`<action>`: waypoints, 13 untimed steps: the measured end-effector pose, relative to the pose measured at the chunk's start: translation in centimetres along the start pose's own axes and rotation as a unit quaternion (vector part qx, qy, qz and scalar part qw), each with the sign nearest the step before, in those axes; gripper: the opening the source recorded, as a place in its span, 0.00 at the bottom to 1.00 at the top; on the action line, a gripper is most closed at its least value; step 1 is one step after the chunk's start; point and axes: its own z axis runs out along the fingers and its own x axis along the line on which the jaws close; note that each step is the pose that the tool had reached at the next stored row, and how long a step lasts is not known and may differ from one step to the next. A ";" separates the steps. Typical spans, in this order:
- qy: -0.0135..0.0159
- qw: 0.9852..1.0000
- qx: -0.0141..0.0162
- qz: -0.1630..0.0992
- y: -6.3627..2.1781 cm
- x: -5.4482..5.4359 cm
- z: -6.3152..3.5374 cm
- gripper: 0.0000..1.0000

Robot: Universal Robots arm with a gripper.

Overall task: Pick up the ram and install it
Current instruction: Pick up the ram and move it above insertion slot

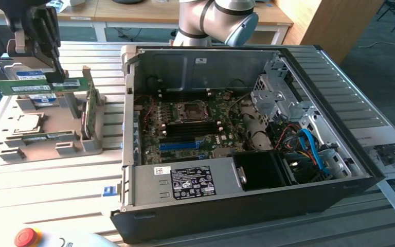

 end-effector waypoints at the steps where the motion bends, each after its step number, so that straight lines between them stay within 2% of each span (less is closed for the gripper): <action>1: 0.000 1.000 0.000 0.000 0.00 0.0 0.00 0.12; 4: 0.000 1.000 0.000 0.000 -0.06 0.0 0.00 0.12; 6: 0.000 1.000 0.000 0.000 -0.43 0.1 0.01 0.12; 13: 0.000 1.000 0.000 0.000 -3.38 0.6 0.01 0.12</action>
